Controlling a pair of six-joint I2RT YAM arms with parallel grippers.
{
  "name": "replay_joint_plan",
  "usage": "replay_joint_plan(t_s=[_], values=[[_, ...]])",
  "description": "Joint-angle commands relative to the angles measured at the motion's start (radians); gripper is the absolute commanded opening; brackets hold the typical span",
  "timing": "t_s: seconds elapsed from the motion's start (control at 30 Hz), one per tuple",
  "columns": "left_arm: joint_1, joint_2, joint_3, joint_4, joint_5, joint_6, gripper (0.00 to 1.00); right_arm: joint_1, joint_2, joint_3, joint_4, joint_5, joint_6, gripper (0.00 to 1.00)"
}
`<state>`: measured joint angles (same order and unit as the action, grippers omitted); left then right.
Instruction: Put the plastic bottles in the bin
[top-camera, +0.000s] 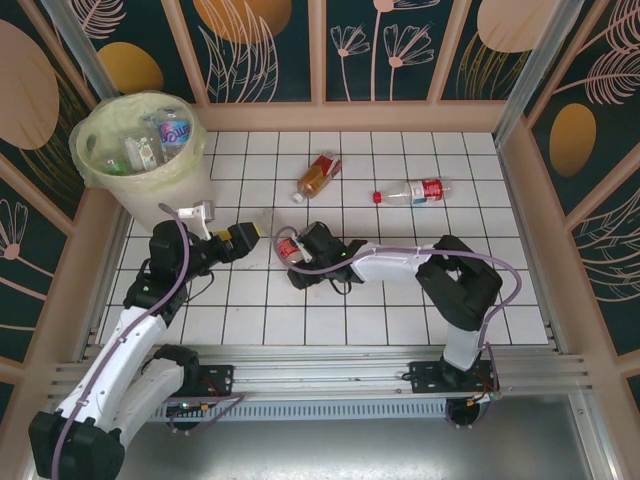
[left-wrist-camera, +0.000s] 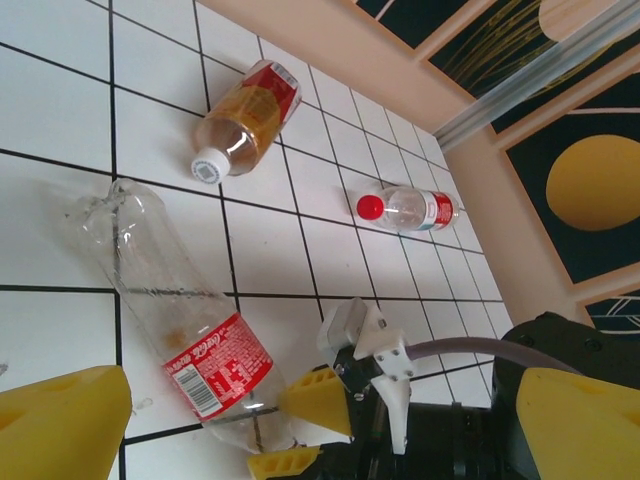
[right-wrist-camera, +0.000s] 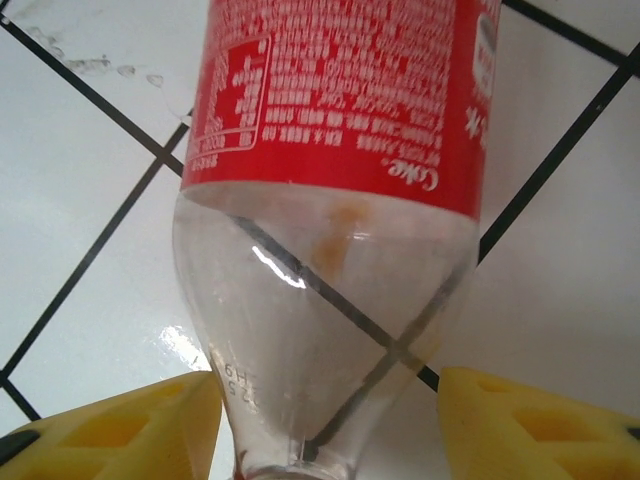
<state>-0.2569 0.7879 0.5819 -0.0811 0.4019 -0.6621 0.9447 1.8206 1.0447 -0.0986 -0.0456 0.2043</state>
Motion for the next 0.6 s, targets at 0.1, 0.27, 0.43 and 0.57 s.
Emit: replay_joint_plan(t_s=[0.1, 0.27, 0.43, 0.57], values=[[-0.012, 0.0, -0.014, 0.073, -0.031, -0.026, 0.99, 0.01, 0.025, 0.016, 0.001, 0.021, 0.017, 0.54], [-0.015, 0.002, -0.023, 0.082, -0.041, -0.036, 0.99, 0.01, 0.038, 0.017, 0.011, 0.008, 0.012, 0.5], [-0.019, 0.009, -0.038, 0.115, -0.036, -0.053, 0.99, 0.008, 0.04, 0.01, 0.02, 0.013, 0.012, 0.42], [-0.031, 0.035, -0.062, 0.167, -0.031, -0.082, 0.99, -0.004, -0.001, -0.018, 0.048, -0.005, 0.022, 0.35]])
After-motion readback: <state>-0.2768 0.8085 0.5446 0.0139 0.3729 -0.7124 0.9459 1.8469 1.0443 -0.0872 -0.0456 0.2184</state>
